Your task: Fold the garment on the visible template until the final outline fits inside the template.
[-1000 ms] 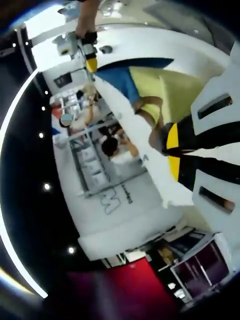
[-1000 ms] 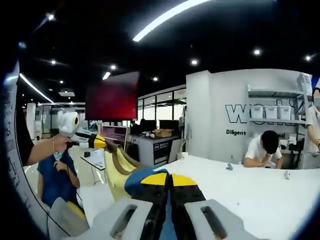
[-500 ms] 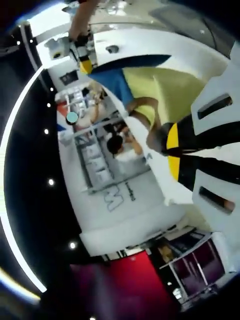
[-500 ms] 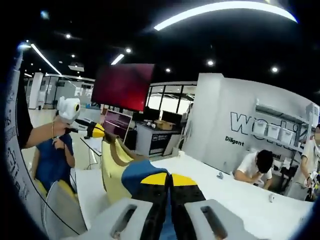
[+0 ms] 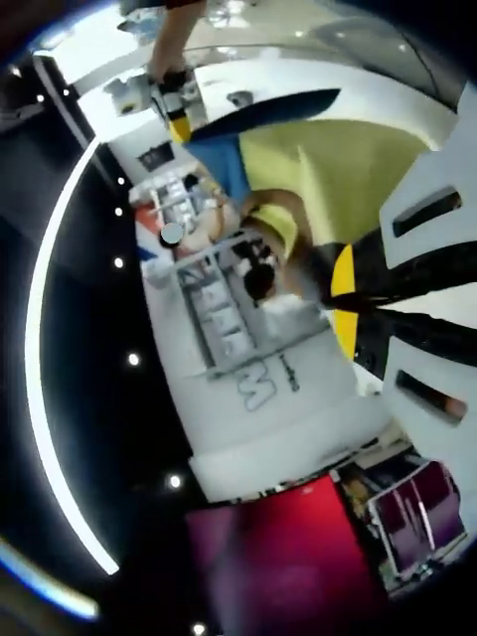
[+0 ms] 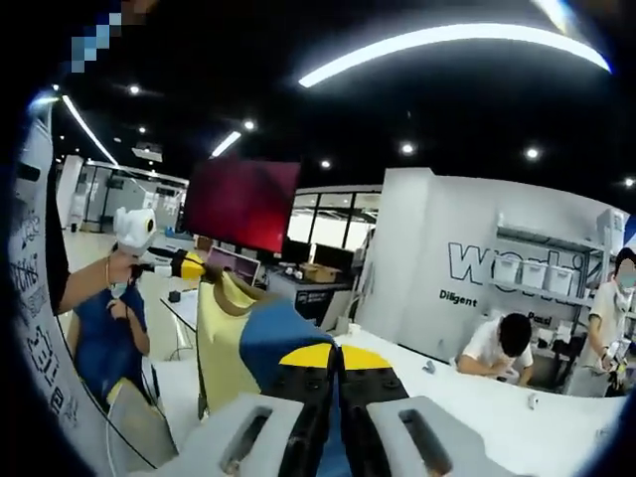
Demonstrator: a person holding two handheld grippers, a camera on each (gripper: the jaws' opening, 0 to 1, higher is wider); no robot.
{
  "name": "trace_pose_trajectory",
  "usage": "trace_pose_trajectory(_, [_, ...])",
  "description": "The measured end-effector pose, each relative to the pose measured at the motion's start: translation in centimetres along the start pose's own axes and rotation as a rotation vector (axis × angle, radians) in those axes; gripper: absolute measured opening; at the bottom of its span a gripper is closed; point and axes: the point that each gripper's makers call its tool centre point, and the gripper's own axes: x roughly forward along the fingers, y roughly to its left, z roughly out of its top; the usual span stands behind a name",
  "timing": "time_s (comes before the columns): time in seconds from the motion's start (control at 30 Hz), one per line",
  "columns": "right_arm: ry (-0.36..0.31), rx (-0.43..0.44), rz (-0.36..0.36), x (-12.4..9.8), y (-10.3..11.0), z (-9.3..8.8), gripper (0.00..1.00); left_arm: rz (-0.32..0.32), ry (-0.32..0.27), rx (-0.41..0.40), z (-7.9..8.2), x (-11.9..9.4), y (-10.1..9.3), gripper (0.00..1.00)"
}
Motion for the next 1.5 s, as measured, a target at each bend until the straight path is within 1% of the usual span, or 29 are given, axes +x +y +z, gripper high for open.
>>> trace_pose_trajectory(0.13, [-0.006,0.014,-0.01,-1.2,0.0,-0.1,0.0,-0.014,-0.016,-0.012,0.4,-0.8,-0.7,0.05])
trace_pose_trajectory(0.2, [0.003,0.023,-0.017,-1.6,-0.3,-0.7,0.0,-0.035,-0.004,-0.023,-0.3,-1.2,-1.7,0.05])
trace_pose_trajectory(0.23, [0.027,0.049,-0.021,-1.9,-1.3,-2.0,0.0,-0.043,0.005,-0.025,-0.7,-1.3,-2.1,0.05])
trace_pose_trajectory(0.27, [0.031,0.052,-0.023,-2.0,-1.4,-2.3,0.0,-0.047,0.007,-0.025,-0.9,-1.3,-2.2,0.05])
trace_pose_trajectory(0.33, [0.055,0.07,-0.024,-2.1,-2.0,-3.8,0.0,-0.073,0.026,-0.03,-1.8,-1.3,-3.1,0.05])
trace_pose_trajectory(0.37, [0.087,0.103,-0.029,-2.3,-1.8,-5.4,0.0,-0.088,0.038,-0.02,-2.7,-1.0,-3.6,0.05])
trace_pose_trajectory(0.4, [0.11,0.114,-0.031,-2.3,-1.8,-6.6,0.0,-0.091,0.038,-0.02,-3.0,-0.9,-3.7,0.05])
trace_pose_trajectory(0.43, [0.117,0.118,-0.032,-2.3,-1.7,-7.0,0.0,-0.112,0.068,-0.044,-4.3,-0.5,-4.4,0.05])
trace_pose_trajectory(0.47, [0.128,0.133,-0.034,-2.3,-1.7,-7.6,0.0,-0.117,0.081,-0.043,-4.9,0.0,-4.7,0.05])
trace_pose_trajectory(0.5, [0.138,0.147,-0.036,-2.3,-1.7,-8.2,0.0,-0.119,0.086,-0.044,-5.1,0.1,-4.8,0.05])
trace_pose_trajectory(0.53, [0.139,0.153,-0.036,-2.2,-1.7,-8.4,0.0,-0.121,0.09,-0.045,-5.3,0.2,-4.9,0.05])
trace_pose_trajectory(0.57, [0.142,0.172,-0.036,-2.1,-1.6,-9.0,0.0,-0.127,0.101,-0.045,-5.7,0.8,-5.0,0.05])
trace_pose_trajectory(0.63, [0.143,0.177,-0.035,-2.0,-1.7,-9.2,0.0,-0.13,0.104,-0.043,-5.9,1.0,-5.0,0.05])
trace_pose_trajectory(0.67, [0.148,0.191,-0.037,-1.7,-1.7,-9.7,0.0,-0.132,0.112,-0.043,-6.2,1.7,-5.1,0.05])
trace_pose_trajectory(0.73, [0.158,0.19,-0.043,-1.5,-1.8,-10.1,0.0,-0.136,0.119,-0.04,-6.4,2.4,-5.1,0.05])
trace_pose_trajectory(0.77, [0.181,0.185,-0.055,-0.9,-2.3,-11.1,0.0,-0.147,0.128,-0.037,-6.6,3.5,-5.3,0.05])
trace_pose_trajectory(0.8, [0.187,0.184,-0.057,-0.7,-2.4,-11.5,0.0,-0.162,0.138,-0.024,-7.3,4.8,-5.1,0.05])
trace_pose_trajectory(0.83, [0.195,0.188,-0.06,-0.3,-2.7,-12.0,0.0,-0.167,0.147,-0.021,-7.5,5.3,-5.2,0.05])
trace_pose_trajectory(0.87, [0.205,0.183,-0.076,0.0,-3.3,-12.7,0.0,-0.171,0.155,-0.01,-7.7,5.7,-5.3,0.05])
trace_pose_trajectory(0.9, [0.229,0.178,-0.091,0.2,-3.7,-13.5,0.0,-0.173,0.187,0.047,-8.5,6.6,-5.1,0.05])
trace_pose_trajectory(0.93, [0.233,0.186,-0.092,0.4,-4.0,-13.8,0.0,-0.171,0.19,0.048,-8.7,6.8,-5.1,0.05])
trace_pose_trajectory(1.13, [0.231,0.216,-0.104,1.9,-5.7,-14.8,0.0,-0.174,0.199,0.004,-9.6,10.0,-4.7,0.05])
trace_pose_trajectory(1.2, [0.233,0.214,-0.106,2.3,-6.1,-14.8,0.0,-0.166,0.203,0.001,-9.8,10.8,-4.5,0.05])
trace_pose_trajectory(1.27, [0.231,0.206,-0.107,3.2,-6.9,-14.7,0.0,-0.161,0.203,0.001,-9.9,11.5,-4.2,0.05])
trace_pose_trajectory(1.3, [0.228,0.203,-0.107,3.7,-7.3,-14.7,0.0,-0.16,0.205,0.013,-10.0,12.2,-3.8,0.05])
trace_pose_trajectory(1.37, [0.221,0.198,-0.11,4.8,-8.3,-14.9,0.0,-0.162,0.207,0.019,-10.1,12.8,-3.7,0.05])
trace_pose_trajectory(1.4, [0.222,0.199,-0.11,5.0,-8.4,-15.0,0.0,-0.166,0.213,0.022,-10.4,13.3,-3.6,0.05])
trace_pose_trajectory(1.47, [0.233,0.196,-0.112,6.0,-9.1,-15.8,0.0,-0.171,0.219,0.027,-10.9,14.1,-3.5,0.05])
trace_pose_trajectory(1.5, [0.237,0.194,-0.114,6.4,-9.2,-16.1,0.0,-0.178,0.228,0.029,-11.6,14.7,-3.6,0.05])
